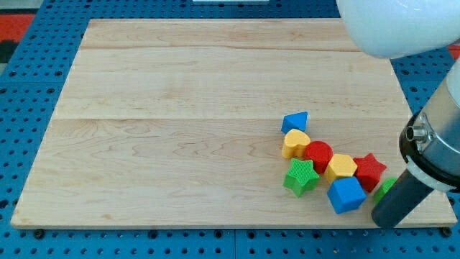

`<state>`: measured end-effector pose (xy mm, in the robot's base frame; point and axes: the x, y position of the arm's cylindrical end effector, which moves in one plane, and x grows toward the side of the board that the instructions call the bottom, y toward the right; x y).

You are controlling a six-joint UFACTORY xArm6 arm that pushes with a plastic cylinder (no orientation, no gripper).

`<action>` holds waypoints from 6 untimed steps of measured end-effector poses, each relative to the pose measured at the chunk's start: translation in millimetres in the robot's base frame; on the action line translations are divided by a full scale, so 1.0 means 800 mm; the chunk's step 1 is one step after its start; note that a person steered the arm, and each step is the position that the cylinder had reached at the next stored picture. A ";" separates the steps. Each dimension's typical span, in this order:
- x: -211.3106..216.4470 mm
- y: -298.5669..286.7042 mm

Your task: Push the green circle into a group of blocks

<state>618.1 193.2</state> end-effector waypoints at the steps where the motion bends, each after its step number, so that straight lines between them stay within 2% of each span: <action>1: 0.000 0.032; 4: -0.013 0.104; 6: -0.050 0.026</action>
